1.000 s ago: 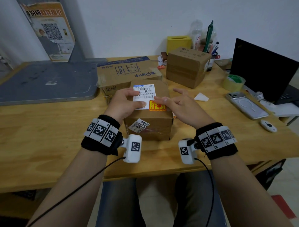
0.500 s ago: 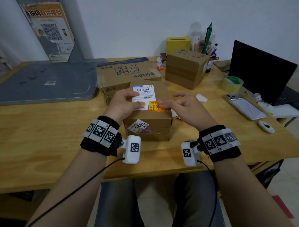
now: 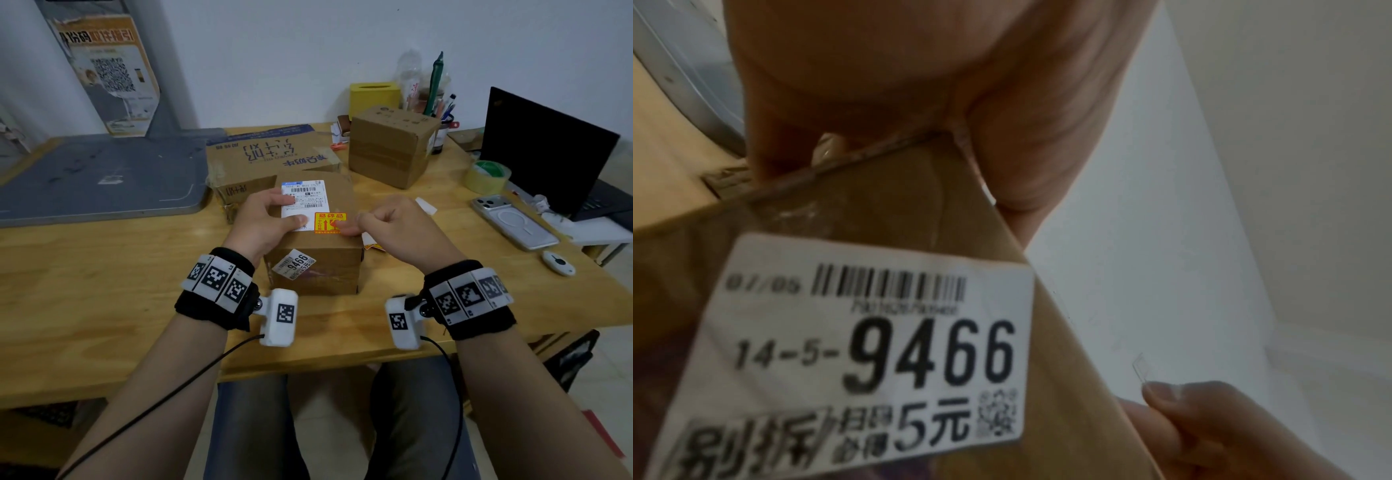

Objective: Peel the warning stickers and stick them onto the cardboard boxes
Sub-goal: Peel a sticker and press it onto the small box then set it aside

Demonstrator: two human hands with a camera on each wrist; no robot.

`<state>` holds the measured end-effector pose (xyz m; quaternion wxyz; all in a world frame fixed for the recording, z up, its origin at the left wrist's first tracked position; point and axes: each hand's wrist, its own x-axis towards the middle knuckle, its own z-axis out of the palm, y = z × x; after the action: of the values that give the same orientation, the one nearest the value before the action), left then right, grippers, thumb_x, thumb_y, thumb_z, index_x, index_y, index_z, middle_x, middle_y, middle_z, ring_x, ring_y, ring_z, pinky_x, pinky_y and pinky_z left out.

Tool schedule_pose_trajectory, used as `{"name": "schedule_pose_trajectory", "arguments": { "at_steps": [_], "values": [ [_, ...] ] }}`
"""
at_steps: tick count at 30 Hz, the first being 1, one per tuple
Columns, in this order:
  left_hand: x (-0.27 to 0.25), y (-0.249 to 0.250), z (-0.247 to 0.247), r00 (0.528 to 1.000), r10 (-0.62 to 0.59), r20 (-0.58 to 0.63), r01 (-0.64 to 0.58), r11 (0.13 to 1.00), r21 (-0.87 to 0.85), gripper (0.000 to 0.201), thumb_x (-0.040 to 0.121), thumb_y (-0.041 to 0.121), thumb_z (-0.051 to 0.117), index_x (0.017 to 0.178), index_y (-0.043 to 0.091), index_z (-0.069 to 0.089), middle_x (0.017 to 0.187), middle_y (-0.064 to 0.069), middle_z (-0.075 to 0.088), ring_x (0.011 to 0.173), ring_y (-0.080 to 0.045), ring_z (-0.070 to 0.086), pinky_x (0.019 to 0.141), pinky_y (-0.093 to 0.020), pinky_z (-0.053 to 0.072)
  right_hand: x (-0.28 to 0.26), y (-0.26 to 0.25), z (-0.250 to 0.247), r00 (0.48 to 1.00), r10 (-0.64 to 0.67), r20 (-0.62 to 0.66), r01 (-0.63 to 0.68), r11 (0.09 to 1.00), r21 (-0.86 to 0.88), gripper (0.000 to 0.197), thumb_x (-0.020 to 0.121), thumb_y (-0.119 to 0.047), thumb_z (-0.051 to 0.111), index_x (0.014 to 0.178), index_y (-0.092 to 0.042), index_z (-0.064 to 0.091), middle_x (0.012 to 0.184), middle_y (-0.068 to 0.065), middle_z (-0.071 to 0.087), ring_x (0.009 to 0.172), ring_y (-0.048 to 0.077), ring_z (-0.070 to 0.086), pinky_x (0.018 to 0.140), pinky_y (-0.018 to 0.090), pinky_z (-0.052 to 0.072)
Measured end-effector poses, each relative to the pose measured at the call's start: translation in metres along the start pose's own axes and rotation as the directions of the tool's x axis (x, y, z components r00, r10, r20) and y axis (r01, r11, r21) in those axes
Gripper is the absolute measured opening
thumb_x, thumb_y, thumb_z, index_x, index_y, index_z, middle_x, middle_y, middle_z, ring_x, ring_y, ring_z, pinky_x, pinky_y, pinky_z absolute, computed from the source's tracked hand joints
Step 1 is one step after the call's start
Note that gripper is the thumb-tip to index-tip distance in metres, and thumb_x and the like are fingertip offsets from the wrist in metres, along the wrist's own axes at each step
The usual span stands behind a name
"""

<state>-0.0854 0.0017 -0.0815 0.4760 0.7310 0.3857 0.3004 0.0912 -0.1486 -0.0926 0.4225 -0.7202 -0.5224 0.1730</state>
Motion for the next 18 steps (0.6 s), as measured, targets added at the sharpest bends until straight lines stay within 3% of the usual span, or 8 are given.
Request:
{"name": "schedule_pose_trajectory", "arguments": {
  "at_steps": [3,5,7,9,12,14,16,18],
  "values": [
    [-0.003,0.002,0.000,1.000,-0.003,0.002,0.003,1.000,-0.004,0.040,0.082,0.011,0.080,0.120,0.014,0.069,0.148,0.005,0.049,0.124,-0.013,0.048,0.106,-0.034,0.045,0.006,0.000,0.000,0.995,0.066,-0.082,-0.079,0.981,-0.177,0.064,0.082,-0.070,0.047,0.076,-0.017,0.082,0.095,-0.004,0.082,0.100,0.016,0.075,0.088,0.049,0.060],
    [-0.005,0.002,-0.001,1.000,-0.005,0.013,0.006,0.999,-0.032,0.040,0.083,0.008,0.079,0.121,0.011,0.069,0.148,0.005,0.049,0.120,-0.011,0.049,0.100,-0.027,0.046,0.003,-0.003,0.001,0.991,0.084,-0.106,-0.104,0.975,-0.198,0.061,0.076,-0.076,0.045,0.065,-0.026,0.078,0.096,0.005,0.081,0.098,0.022,0.074,0.081,0.051,0.060],
    [-0.008,0.002,-0.003,0.999,-0.019,0.030,0.021,0.998,-0.067,0.039,0.084,0.005,0.077,0.122,0.010,0.068,0.147,0.006,0.050,0.119,-0.010,0.050,0.095,-0.024,0.048,-0.002,-0.009,0.001,0.990,0.086,-0.110,-0.103,0.983,-0.152,0.058,0.076,-0.070,0.049,0.063,-0.022,0.078,0.092,0.008,0.081,0.096,0.024,0.074,0.081,0.050,0.060],
    [-0.011,0.003,-0.008,0.999,-0.037,0.033,0.039,0.997,-0.068,0.042,0.084,0.004,0.076,0.124,0.013,0.065,0.142,0.007,0.052,0.121,-0.013,0.053,0.089,-0.023,0.050,-0.010,-0.020,0.000,0.987,0.095,-0.127,-0.104,0.992,-0.068,0.043,0.083,-0.052,0.055,0.070,-0.022,0.082,0.086,0.002,0.081,0.092,0.022,0.074,0.083,0.043,0.059],
    [-0.016,0.004,-0.014,0.993,-0.113,0.022,0.114,0.993,-0.035,0.054,0.086,0.008,0.075,0.135,0.018,0.056,0.134,0.002,0.055,0.116,-0.019,0.058,0.079,-0.028,0.051,-0.018,-0.025,-0.002,0.958,0.118,-0.262,-0.117,0.993,0.017,0.032,0.092,-0.031,0.057,0.075,-0.025,0.083,0.078,0.013,0.076,0.083,0.034,0.068,0.069,0.033,0.054],
    [-0.020,0.005,-0.016,0.971,-0.233,0.054,0.235,0.971,-0.045,0.053,0.089,0.015,0.072,0.138,0.017,0.052,0.129,-0.001,0.061,0.111,-0.022,0.059,0.080,-0.038,0.050,-0.022,-0.026,0.001,0.953,0.179,-0.246,-0.194,0.980,-0.038,0.025,0.096,-0.032,0.058,0.094,-0.022,0.081,0.092,0.007,0.077,0.083,0.028,0.068,0.075,0.036,0.059],
    [-0.027,0.008,-0.017,0.943,-0.315,0.111,0.320,0.947,-0.036,0.041,0.093,0.022,0.066,0.132,0.016,0.056,0.123,-0.004,0.065,0.111,-0.026,0.060,0.085,-0.049,0.050,-0.025,-0.028,0.007,0.948,0.298,-0.110,-0.307,0.950,-0.066,0.024,0.098,-0.041,0.058,0.109,-0.028,0.076,0.106,0.000,0.075,0.088,0.023,0.071,0.077,0.043,0.064],
    [-0.032,0.013,-0.016,0.939,-0.314,0.141,0.323,0.945,-0.049,0.028,0.096,0.021,0.061,0.123,0.017,0.061,0.117,-0.005,0.067,0.108,-0.027,0.061,0.085,-0.053,0.050,-0.027,-0.035,0.010,0.937,0.347,-0.046,-0.348,0.938,-0.015,0.019,0.098,-0.043,0.059,0.104,-0.032,0.073,0.102,-0.001,0.074,0.087,0.022,0.074,0.071,0.041,0.066]
  ]
}}
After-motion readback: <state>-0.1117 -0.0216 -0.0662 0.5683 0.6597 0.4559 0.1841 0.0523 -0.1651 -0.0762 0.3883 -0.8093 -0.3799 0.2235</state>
